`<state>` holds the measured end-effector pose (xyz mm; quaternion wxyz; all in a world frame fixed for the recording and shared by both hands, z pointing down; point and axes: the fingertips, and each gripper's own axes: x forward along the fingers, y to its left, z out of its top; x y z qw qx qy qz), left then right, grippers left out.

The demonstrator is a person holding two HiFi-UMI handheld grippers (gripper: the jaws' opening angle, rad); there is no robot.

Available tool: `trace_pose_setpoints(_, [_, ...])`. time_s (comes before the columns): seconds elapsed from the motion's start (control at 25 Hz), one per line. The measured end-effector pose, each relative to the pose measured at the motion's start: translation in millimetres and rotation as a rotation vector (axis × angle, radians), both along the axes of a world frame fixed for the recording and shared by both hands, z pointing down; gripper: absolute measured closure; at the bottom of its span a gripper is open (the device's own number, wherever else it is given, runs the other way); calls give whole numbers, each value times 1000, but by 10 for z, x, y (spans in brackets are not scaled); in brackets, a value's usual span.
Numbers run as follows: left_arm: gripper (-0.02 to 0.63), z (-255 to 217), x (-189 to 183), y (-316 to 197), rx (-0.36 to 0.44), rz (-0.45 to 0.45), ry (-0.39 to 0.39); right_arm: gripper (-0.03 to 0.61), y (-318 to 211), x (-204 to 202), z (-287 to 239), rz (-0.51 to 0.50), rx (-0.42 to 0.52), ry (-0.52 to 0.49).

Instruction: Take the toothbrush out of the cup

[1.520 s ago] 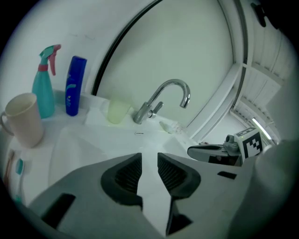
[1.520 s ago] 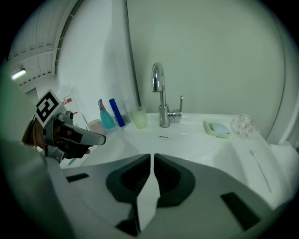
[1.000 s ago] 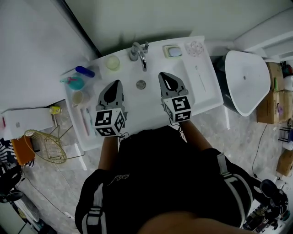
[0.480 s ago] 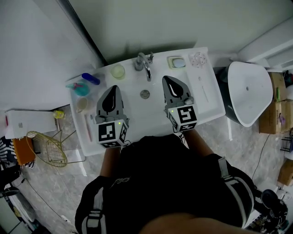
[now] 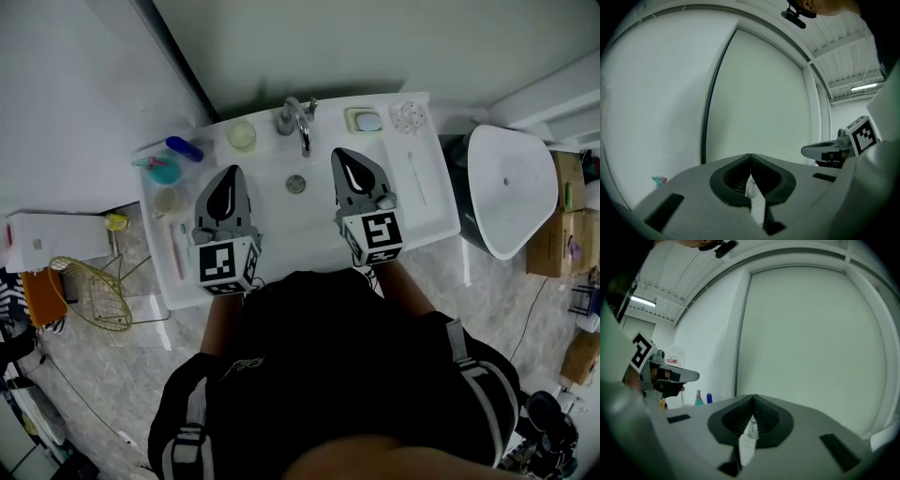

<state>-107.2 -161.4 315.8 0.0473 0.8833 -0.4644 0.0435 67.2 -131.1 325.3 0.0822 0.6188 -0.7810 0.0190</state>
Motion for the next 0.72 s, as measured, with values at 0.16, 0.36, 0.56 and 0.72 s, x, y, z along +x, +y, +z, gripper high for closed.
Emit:
trace_pose_setpoints(0.16, [614,-26,25,-1,3,8,4,572,11,9,-17,6,6,-5])
trace_pose_setpoints(0.36, [614,-61,3,22,20,1,-14,574,33,-3,-18,-2,8,-3])
trace_pose_setpoints(0.56, [614,-32,-16,33,7,-2,-8,574,54,0,-32,-3,4,4])
trace_pose_setpoints(0.72, [614,-37,-44,41,12,-8,-8,574,60,7,-22,3,1,-10])
